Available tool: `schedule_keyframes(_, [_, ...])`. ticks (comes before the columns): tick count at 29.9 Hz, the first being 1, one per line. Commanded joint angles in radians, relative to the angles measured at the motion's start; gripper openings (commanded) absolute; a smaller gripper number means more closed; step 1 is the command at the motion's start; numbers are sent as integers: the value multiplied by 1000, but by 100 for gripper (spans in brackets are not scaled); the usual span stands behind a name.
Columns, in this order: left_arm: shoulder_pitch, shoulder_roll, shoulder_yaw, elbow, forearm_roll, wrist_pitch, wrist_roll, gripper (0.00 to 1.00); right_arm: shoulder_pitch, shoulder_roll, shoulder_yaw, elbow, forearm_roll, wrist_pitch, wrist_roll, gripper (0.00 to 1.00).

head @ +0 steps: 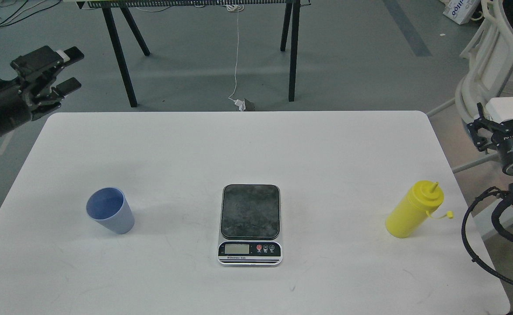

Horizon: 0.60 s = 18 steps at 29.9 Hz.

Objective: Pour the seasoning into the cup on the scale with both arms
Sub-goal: 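Reach the left gripper toward the blue cup and grasp it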

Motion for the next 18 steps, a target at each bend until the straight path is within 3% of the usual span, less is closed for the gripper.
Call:
schedule_keyframes(1, [4,1,70,-2,296,105,-1,84,-7,0,9,-2,0,0,0,100])
schedule_keyframes(11, [7,-1,355,-11,731,403,-5,77,-22,0,29,-13,0,0,3,100])
schedule_keyframes(15, [8,-7,409,-1,817,419,-5,70,-35,0,35,-13,0,0,3,100])
schedule_keyframes(18, [8,-36,453,10,822,419,-9,55,-38,0,37,-15,0,0,3,100])
